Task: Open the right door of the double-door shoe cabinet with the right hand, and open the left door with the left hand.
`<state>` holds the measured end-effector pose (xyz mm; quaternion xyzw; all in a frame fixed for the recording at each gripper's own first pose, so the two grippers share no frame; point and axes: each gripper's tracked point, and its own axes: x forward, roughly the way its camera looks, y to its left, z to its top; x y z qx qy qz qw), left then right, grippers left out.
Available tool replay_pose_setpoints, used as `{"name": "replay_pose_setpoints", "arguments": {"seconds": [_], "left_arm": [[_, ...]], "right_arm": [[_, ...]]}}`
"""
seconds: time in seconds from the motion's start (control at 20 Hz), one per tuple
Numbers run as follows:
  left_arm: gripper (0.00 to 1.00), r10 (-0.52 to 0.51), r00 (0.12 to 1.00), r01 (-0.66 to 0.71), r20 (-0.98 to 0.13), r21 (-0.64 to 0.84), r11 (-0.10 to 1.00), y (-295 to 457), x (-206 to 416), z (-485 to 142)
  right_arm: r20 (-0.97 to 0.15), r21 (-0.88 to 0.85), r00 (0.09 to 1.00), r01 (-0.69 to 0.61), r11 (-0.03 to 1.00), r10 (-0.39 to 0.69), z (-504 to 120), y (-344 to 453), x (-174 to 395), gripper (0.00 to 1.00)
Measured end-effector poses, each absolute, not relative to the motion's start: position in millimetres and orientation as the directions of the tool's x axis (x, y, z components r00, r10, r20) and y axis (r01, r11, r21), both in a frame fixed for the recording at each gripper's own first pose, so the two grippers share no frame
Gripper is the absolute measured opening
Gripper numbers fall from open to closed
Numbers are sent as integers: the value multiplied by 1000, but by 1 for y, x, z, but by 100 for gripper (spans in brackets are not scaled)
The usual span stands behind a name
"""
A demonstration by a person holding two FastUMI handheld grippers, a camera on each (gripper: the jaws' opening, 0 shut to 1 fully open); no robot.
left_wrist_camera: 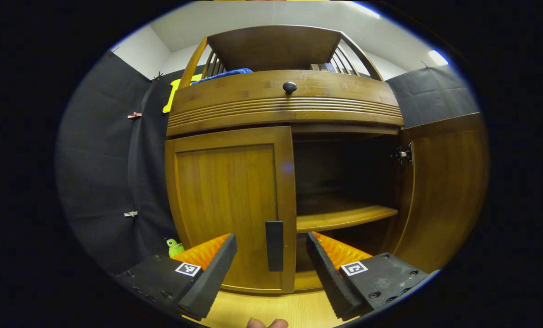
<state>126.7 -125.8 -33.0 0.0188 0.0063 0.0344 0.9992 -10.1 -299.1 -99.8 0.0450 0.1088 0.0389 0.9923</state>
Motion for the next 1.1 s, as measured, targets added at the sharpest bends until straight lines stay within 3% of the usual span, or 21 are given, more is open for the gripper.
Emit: {"name": "replay_pose_setpoints", "arguments": {"seconds": [0.15,0.4,0.45,0.65,0.9,1.1], "left_arm": [[96,57,998,-56,-16,54,997,-133,136,-38],[95,27,1000,-27,-7,76,997,-142,150,-46],[95,22,1000,-21,-8,80,997,-145,153,-49],[95,43,999,-41,-17,93,995,-142,169,-66],[93,88,996,-86,-22,80,993,-130,194,-81],[74,71,997,-70,-29,34,997,-126,212,-89]], "right_arm": [[-171,98,984,-30,995,46,-80,-306,-23,30],[-136,88,990,50,995,-38,-61,-309,-50,100],[-136,68,990,54,996,-44,-60,-306,-53,92],[-115,1,991,69,998,-68,-43,-280,-56,100],[-129,-30,991,37,999,-40,-35,-237,-46,98],[-135,-25,991,-13,1000,10,-34,-210,-42,99]]}}
